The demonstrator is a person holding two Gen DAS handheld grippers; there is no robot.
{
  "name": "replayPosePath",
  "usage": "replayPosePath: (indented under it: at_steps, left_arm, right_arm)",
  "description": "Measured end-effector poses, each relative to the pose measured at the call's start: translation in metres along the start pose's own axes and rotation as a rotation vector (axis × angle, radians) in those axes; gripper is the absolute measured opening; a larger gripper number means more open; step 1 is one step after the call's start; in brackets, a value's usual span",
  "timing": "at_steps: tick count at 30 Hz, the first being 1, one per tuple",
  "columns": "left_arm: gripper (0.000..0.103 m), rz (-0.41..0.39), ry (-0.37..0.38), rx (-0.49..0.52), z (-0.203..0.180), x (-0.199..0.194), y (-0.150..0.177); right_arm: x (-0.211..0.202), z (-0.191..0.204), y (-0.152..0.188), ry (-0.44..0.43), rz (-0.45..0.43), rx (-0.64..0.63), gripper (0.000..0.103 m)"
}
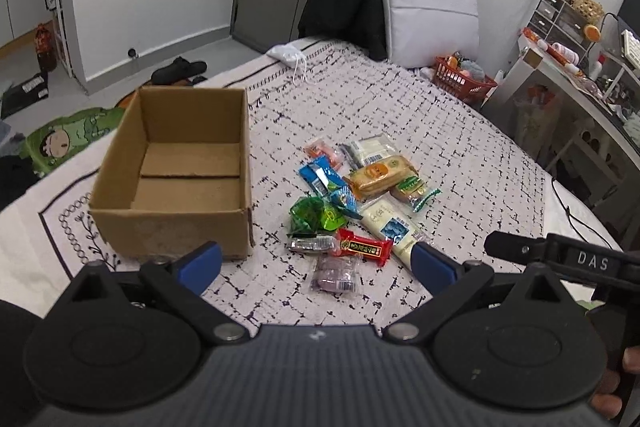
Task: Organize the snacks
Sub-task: 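Move both tools down toward the snack pile beside the cardboard box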
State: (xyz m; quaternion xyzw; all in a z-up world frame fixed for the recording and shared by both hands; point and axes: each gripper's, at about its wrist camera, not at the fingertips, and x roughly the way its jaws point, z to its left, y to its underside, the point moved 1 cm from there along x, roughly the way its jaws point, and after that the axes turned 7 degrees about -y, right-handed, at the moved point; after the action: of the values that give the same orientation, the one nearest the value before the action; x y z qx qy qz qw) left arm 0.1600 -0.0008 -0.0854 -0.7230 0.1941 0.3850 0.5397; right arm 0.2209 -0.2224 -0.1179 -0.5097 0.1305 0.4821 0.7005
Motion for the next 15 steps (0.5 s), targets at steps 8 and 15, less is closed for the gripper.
replayPosePath:
  at_steps: [8,15]
  left_arm:
    - [0.092,0.058,0.003,-0.034,-0.007,0.040,0.000]
    - [0.083,0.125,0.011,-0.058,-0.017,0.077,0.003]
  right_arm:
    - [0.031,-0.006,-0.003,-0.001,0.050,0.000,0.098]
    - [0.055,-0.016,-0.006,0.007,0.107,0.014,0.086]
